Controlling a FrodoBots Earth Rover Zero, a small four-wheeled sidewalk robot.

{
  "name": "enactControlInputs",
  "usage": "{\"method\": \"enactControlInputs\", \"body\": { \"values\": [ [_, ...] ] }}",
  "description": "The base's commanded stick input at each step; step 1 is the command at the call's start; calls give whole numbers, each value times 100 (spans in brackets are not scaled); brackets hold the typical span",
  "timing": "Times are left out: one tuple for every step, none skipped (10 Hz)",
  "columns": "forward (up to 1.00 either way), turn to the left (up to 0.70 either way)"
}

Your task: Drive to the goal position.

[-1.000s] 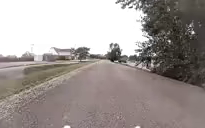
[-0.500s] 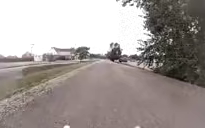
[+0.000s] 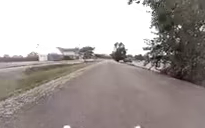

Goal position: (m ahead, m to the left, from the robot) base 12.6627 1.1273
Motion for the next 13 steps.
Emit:
{"method": "enactControlInputs", "body": {
  "values": [
    [70, 0],
    [70, 0],
    [70, 0],
    [70, 0],
    [70, 0],
    [70, 0],
    [70, 0],
    [70, 0],
    [70, 0],
    [70, 0],
    [70, 0],
    [70, 0],
    [70, 0]
  ]
}}
